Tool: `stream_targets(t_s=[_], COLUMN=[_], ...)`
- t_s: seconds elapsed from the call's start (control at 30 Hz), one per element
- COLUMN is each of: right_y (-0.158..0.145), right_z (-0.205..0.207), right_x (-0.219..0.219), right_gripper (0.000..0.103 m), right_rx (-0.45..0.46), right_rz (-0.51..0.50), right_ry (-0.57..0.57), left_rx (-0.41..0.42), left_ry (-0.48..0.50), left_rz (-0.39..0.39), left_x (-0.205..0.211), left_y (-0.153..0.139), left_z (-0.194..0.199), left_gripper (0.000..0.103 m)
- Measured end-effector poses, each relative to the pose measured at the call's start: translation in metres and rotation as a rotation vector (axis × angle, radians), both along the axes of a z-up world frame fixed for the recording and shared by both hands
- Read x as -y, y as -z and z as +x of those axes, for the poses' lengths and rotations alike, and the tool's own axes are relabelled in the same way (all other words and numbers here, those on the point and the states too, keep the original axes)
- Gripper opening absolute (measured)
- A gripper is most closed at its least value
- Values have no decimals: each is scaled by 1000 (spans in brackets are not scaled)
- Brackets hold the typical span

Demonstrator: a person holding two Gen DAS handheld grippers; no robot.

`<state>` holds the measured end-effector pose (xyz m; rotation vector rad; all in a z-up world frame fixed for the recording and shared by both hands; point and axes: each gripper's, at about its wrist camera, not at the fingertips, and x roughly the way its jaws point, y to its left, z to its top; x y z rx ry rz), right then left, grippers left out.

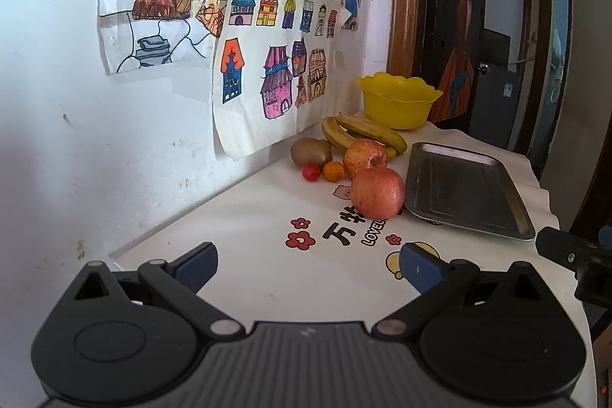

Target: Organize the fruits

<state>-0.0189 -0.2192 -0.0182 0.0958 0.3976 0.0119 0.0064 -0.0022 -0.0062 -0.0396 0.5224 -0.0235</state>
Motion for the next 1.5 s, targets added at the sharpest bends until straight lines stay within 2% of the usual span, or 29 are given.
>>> stream_targets(t_s=[1.5], right_y=[1], right_z=[0], right_x=[0], right_gripper=[102], right_rx=[-2], right_rz=[5], right_ry=[-4], left_rx=[-10], left_ry=[5], left_rz=[-13], left_x=[-5], left_y=[5], left_z=[0], left_gripper=[103])
